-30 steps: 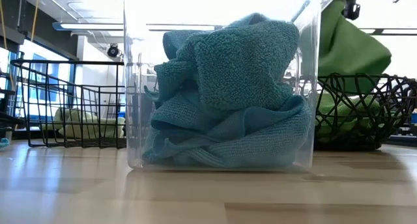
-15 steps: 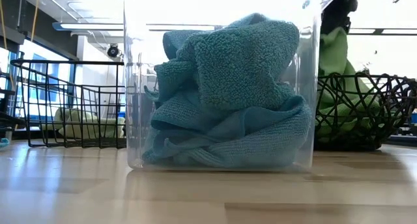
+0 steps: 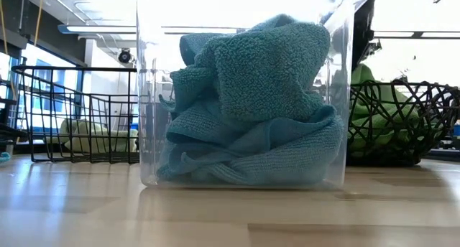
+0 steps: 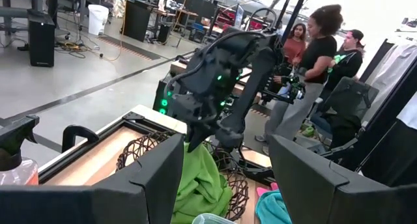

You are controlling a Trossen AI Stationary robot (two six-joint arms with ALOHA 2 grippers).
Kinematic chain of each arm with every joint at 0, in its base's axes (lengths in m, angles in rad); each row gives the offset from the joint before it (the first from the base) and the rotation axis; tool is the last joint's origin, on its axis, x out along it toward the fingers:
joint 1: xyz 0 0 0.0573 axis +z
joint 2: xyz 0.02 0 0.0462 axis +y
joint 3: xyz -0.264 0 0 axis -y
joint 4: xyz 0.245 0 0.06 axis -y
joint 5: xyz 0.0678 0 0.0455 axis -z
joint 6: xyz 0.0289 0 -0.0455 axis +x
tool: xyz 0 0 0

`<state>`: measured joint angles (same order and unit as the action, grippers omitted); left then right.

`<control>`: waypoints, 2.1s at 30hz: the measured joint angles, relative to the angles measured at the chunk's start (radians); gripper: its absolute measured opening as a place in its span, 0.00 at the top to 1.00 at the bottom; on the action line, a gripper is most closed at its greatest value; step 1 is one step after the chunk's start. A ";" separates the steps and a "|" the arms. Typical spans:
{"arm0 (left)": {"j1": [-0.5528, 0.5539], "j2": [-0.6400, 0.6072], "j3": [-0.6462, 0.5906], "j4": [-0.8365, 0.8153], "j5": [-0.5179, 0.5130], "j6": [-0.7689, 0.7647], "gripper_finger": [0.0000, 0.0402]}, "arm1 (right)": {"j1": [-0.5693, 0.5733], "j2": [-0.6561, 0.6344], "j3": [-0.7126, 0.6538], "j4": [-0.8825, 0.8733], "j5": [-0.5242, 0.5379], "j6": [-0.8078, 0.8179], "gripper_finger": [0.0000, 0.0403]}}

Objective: Sort microfiber towel by color & place in baskets

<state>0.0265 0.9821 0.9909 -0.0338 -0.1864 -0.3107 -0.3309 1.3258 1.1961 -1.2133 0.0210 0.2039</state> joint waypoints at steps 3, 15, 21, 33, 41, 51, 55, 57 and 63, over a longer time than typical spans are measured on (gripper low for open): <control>0.000 0.000 0.000 0.000 0.000 0.000 0.46 | 0.000 0.041 0.000 0.008 0.001 -0.002 1.00; 0.000 0.000 0.000 0.000 0.000 0.000 0.46 | 0.036 0.046 -0.253 0.188 -0.076 0.119 1.00; 0.000 0.000 0.000 0.001 -0.003 0.036 0.46 | 0.037 0.047 -0.387 0.314 -0.099 0.216 1.00; 0.000 0.000 0.000 0.002 -0.008 0.035 0.46 | 0.035 0.072 -0.461 0.441 -0.071 0.374 1.00; 0.000 0.000 0.000 0.002 -0.008 0.057 0.46 | 0.034 0.074 -0.462 0.436 -0.106 0.405 0.95; 0.000 0.000 0.000 0.002 -0.008 0.060 0.46 | 0.034 0.075 -0.448 0.411 -0.140 0.438 0.54; 0.000 0.000 0.000 0.002 -0.008 0.060 0.46 | 0.035 0.077 -0.394 0.347 -0.144 0.390 0.44; 0.000 0.000 0.000 0.002 -0.008 0.060 0.46 | 0.035 0.077 -0.361 0.316 -0.144 0.372 0.42; 0.000 0.000 0.000 0.002 -0.008 0.060 0.46 | 0.035 0.077 -0.250 0.173 -0.152 0.317 0.41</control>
<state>0.0266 0.9821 0.9909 -0.0322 -0.1940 -0.2508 -0.2962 1.4033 0.9464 -1.0399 -0.1312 0.5204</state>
